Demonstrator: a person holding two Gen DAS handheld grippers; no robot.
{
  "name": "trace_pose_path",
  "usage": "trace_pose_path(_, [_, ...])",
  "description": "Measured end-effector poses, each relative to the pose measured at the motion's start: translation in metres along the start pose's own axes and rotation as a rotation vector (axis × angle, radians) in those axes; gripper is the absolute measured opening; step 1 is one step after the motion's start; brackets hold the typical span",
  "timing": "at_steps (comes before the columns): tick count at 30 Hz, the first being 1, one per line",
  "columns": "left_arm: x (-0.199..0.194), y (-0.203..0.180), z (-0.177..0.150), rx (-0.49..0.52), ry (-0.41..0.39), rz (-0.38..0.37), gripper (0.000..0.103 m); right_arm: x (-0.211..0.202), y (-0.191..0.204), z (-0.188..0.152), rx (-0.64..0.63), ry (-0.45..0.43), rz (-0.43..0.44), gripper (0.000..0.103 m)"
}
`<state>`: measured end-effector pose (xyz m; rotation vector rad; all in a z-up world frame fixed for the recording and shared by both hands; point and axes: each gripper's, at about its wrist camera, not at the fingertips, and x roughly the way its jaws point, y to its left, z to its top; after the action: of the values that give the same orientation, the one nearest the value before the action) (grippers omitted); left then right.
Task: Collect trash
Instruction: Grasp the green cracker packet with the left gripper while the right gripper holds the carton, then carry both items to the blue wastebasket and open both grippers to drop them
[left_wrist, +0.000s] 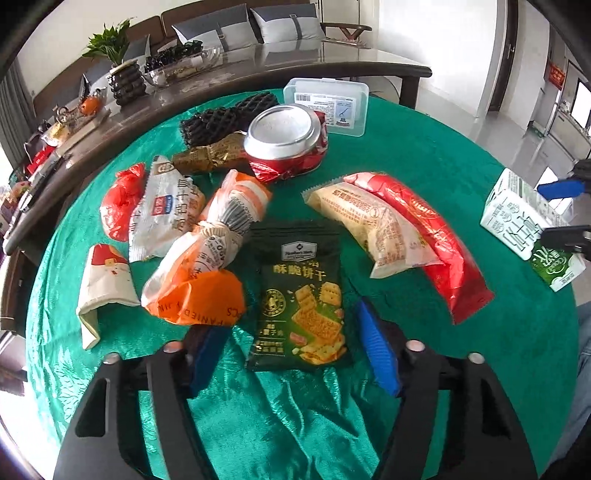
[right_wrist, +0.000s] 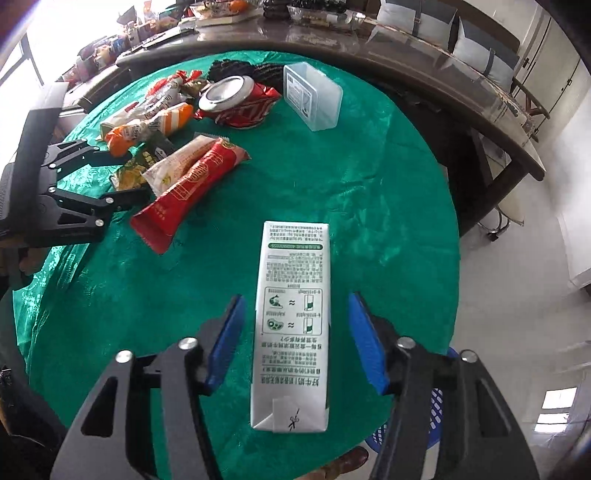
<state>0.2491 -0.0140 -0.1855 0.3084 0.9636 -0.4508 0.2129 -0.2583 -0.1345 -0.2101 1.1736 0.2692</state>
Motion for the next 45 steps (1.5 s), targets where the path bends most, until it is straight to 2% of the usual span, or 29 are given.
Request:
trace_pose_path(1, [-0.001, 0.000, 0.000, -0.003, 0.003, -0.018, 0.045, -0.002, -0.001, -0.001, 0.008, -0.006, 0.002, 0.039])
trace_pose_path(2, [-0.001, 0.001, 0.001, -0.001, 0.005, -0.008, 0.041, -0.006, -0.002, -0.002, 0.012, -0.019, 0.006, 0.039])
trace_pose_path(4, [-0.005, 0.004, -0.002, -0.011, 0.012, -0.013, 0.039, -0.019, -0.004, -0.008, 0.024, -0.059, 0.027, 0.039])
trace_pose_path(9, [-0.030, 0.017, -0.029, -0.104, 0.024, -0.100, 0.037, -0.038, -0.006, -0.017, 0.046, -0.124, 0.069, 0.039])
trace_pose_path(12, [-0.042, 0.007, -0.047, -0.102, 0.033, -0.117, 0.038, -0.037, -0.010, -0.021, 0.070, -0.129, 0.109, 0.039])
trace_pose_path(14, [-0.042, 0.001, -0.054, -0.101, 0.040, -0.095, 0.041, -0.033, -0.008, -0.020, 0.073, -0.122, 0.107, 0.039])
trace_pose_path(16, [-0.038, -0.004, -0.053, -0.089, 0.036, -0.077, 0.054, -0.030, -0.006, -0.021, 0.072, -0.116, 0.108, 0.039])
trace_pose_path(18, [-0.034, -0.008, -0.050, -0.088, 0.033, -0.059, 0.059, -0.031, -0.005, -0.023, 0.069, -0.119, 0.108, 0.039])
trace_pose_path(20, [-0.031, -0.011, -0.048, -0.074, 0.039, -0.026, 0.056, -0.036, -0.010, -0.027, 0.078, -0.134, 0.108, 0.039])
trace_pose_path(21, [-0.031, -0.013, -0.046, -0.066, 0.039, -0.004, 0.040, -0.037, -0.014, -0.029, 0.089, -0.144, 0.110, 0.039])
trace_pose_path(22, [-0.031, -0.013, -0.045, -0.068, 0.044, -0.003, 0.038, -0.042, -0.023, -0.032, 0.111, -0.159, 0.110, 0.039])
trace_pose_path(26, [-0.043, -0.010, -0.041, -0.113, 0.034, -0.027, 0.034, -0.059, -0.067, -0.050, 0.220, -0.212, 0.122, 0.039])
trace_pose_path(29, [-0.064, -0.019, -0.031, -0.159, -0.011, -0.089, 0.034, -0.069, -0.111, -0.073, 0.307, -0.226, 0.078, 0.039])
trace_pose_path(32, [-0.083, -0.050, -0.010, -0.135, -0.063, -0.172, 0.034, -0.070, -0.162, -0.103, 0.414, -0.211, 0.027, 0.039])
trace_pose_path(37, [-0.083, -0.153, 0.042, -0.009, -0.089, -0.337, 0.035, -0.058, -0.229, -0.151, 0.577, -0.168, -0.021, 0.039])
trace_pose_path(42, [-0.039, -0.266, 0.080, 0.100, -0.036, -0.432, 0.035, -0.036, -0.267, -0.190, 0.694, -0.152, -0.025, 0.039])
trace_pose_path(45, [-0.002, -0.318, 0.090, 0.127, 0.017, -0.452, 0.035, -0.023, -0.285, -0.209, 0.745, -0.143, -0.022, 0.039])
